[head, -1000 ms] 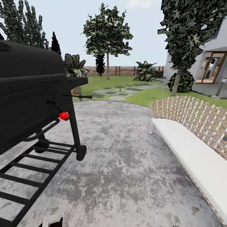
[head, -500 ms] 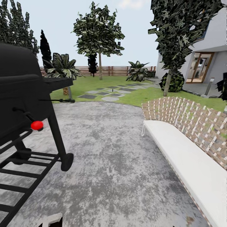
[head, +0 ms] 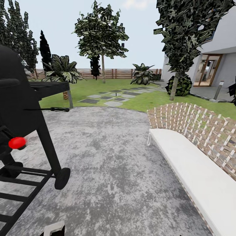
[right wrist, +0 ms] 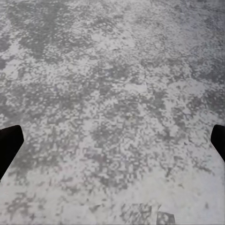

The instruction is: In the garden, pick up the pesticide atomizer on the floor and spray pesticide onto both trees until each tree trunk is fully covered.

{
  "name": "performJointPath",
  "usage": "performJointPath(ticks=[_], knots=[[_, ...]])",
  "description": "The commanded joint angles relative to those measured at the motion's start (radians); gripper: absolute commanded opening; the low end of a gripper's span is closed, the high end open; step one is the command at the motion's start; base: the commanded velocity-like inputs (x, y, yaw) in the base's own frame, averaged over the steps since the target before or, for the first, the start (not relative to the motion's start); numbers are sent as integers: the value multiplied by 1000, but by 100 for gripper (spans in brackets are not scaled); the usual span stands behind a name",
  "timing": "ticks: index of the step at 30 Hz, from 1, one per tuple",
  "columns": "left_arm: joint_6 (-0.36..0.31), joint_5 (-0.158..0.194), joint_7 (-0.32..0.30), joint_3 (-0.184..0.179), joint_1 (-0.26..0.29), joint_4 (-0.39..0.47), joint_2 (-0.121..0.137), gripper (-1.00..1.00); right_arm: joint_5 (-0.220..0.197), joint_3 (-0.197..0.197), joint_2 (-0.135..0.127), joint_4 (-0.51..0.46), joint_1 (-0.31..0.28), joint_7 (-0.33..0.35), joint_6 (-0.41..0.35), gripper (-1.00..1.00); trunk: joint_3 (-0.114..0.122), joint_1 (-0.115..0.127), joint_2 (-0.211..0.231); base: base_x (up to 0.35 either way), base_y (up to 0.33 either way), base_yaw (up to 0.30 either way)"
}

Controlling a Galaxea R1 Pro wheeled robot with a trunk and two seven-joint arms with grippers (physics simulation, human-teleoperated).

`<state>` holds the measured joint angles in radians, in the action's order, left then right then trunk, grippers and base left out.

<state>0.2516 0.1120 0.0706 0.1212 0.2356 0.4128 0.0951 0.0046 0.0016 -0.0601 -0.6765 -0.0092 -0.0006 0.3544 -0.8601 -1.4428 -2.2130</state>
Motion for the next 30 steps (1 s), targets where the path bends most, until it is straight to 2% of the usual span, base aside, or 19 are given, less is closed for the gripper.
performJointPath(ticks=[1,30], knots=[[0,0,0,0,0,0,0,100,0,0,-1,0,0,0,0,100,0,0,0,340,0,0],[0,-2,0,0,0,0,0,100,0,0,-1,0,0,0,0,100,0,0,0,340,0,0]])
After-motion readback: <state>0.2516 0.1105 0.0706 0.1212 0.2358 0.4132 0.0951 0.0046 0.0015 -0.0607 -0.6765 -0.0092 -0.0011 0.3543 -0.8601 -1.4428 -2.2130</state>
